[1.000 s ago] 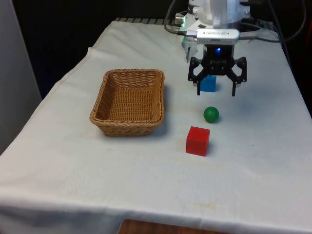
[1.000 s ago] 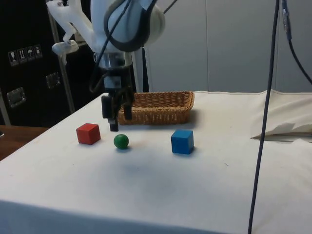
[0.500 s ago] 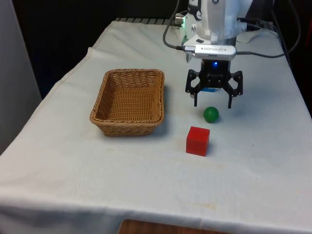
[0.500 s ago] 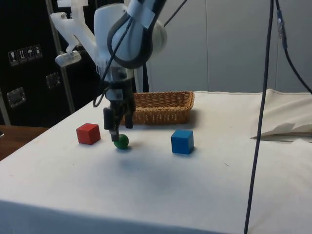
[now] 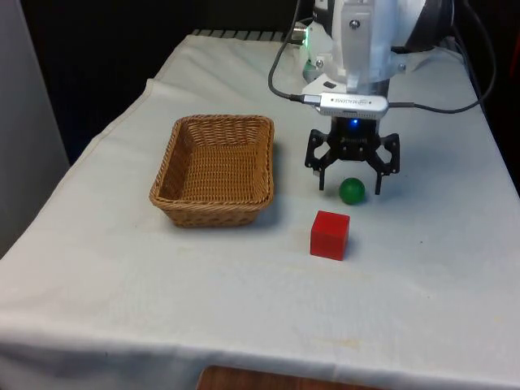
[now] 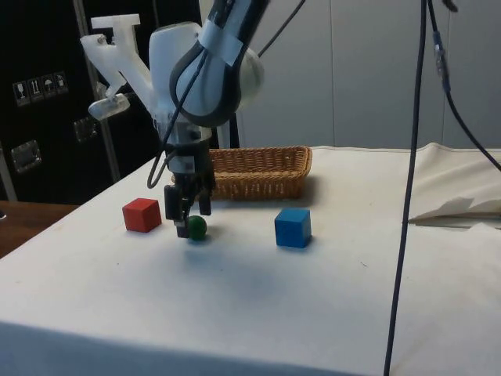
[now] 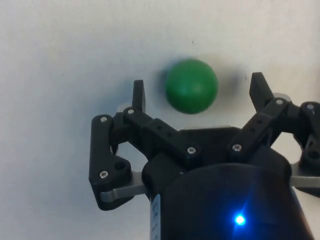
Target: Place all non-red objects into the basket.
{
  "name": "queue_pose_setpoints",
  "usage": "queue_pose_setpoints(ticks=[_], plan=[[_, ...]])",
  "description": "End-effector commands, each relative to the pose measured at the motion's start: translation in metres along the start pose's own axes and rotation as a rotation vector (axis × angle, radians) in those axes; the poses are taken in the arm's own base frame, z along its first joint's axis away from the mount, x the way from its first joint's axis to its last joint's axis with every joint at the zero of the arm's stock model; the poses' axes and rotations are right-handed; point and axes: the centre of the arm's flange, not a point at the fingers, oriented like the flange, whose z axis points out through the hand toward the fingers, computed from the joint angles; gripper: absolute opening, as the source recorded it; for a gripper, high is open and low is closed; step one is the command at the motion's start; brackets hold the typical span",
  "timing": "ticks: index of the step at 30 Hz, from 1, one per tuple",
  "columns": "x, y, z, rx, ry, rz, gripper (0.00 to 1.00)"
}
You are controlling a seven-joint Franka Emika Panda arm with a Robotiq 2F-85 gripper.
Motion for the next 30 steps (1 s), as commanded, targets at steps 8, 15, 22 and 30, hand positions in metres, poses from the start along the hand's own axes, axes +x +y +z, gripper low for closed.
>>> queue_pose_setpoints(ticks=[8, 15, 22, 30], plan=[[0.0025, -0.0008, 0.0035, 0.005, 0.003, 0.002, 1.00], [0.0020, 0.0003, 0.0039, 0.000, -0.001, 0.002, 0.72], [0.0019, 0.0003, 0.0039, -0.001, -0.002, 0.002, 0.00], [0.0020, 0.0002, 0.0042, -0.002, -0.003, 0.001, 0.00]])
